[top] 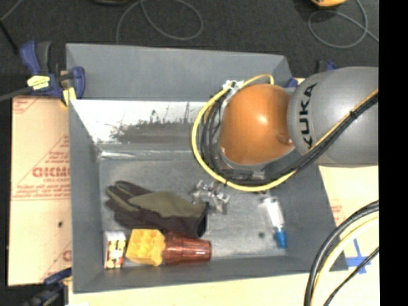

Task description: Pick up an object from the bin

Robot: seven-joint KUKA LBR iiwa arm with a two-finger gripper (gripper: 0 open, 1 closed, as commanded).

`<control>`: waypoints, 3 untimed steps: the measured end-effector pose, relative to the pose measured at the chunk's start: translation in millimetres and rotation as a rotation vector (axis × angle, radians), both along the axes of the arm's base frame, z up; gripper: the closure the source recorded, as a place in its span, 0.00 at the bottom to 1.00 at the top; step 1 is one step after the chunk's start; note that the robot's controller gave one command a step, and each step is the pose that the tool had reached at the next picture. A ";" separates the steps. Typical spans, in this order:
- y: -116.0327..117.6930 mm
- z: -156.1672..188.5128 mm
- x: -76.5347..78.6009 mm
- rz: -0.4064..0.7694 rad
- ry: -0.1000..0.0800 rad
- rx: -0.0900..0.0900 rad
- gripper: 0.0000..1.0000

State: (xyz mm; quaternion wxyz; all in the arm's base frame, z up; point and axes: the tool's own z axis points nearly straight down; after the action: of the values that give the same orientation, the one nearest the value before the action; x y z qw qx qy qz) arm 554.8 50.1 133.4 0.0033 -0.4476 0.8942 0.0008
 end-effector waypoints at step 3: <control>-17.5 -61.1 41.9 -0.146 -0.014 0.005 1.00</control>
Offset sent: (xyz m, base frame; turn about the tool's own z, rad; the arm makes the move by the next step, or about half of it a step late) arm 0.0000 0.0000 0.0000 0.0000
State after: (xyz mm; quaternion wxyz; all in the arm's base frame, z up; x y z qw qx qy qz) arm 596.7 32.5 72.4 0.0106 -0.3813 0.9244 -0.0004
